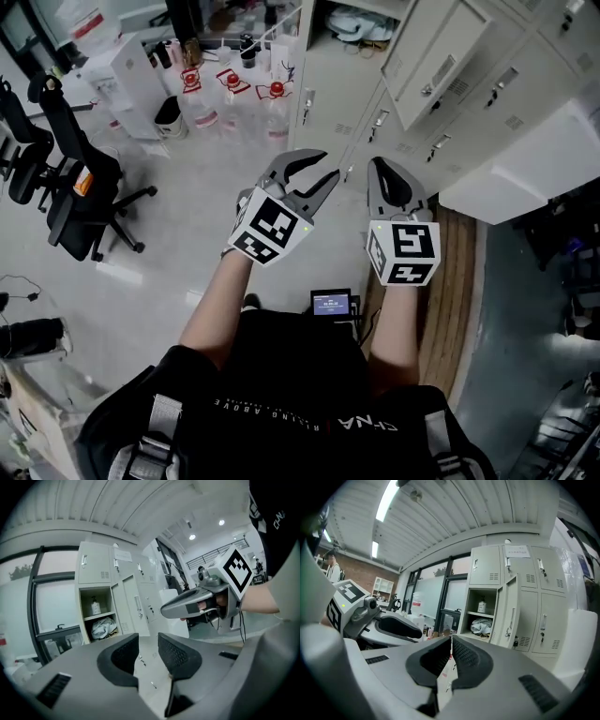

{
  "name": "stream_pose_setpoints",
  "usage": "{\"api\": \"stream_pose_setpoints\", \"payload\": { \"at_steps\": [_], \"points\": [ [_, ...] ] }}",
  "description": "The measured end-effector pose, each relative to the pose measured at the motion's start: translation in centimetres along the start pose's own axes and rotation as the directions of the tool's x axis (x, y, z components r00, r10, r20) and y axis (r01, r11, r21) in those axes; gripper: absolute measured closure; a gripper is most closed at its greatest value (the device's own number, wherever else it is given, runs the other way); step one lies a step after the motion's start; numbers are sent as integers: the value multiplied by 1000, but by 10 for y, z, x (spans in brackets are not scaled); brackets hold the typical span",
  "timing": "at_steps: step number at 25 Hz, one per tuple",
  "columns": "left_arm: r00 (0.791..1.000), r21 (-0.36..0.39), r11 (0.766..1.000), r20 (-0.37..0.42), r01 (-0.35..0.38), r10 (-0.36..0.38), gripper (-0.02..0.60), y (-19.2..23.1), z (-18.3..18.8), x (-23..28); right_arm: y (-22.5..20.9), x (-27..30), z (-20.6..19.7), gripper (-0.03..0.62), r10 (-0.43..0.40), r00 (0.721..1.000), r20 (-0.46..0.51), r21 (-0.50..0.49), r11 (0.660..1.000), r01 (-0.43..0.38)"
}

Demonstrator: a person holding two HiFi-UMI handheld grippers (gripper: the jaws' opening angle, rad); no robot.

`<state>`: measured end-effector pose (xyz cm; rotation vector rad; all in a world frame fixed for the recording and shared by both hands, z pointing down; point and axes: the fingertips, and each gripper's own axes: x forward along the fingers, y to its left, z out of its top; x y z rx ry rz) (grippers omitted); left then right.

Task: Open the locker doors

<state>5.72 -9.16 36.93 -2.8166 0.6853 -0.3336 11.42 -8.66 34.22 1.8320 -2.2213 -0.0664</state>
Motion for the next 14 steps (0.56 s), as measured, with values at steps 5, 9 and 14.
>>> {"api": "stream_pose_setpoints", "payload": {
  "at_steps": [5,9,14],
  "points": [
    [1000,16,1000,14,5,-6,462,-3,7,2,-1,-1,0,559,4,1000,18,14,1000,-5],
    [1000,1,1000,26,3,-3,462,2,8,2,1,1,0,559,4,1000,18,15,1000,-5],
    [999,-8,1000,34,-19,19,462,14,8,0,5,7,4,559,6,1000,13,2,1000,-6]
  ]
}}
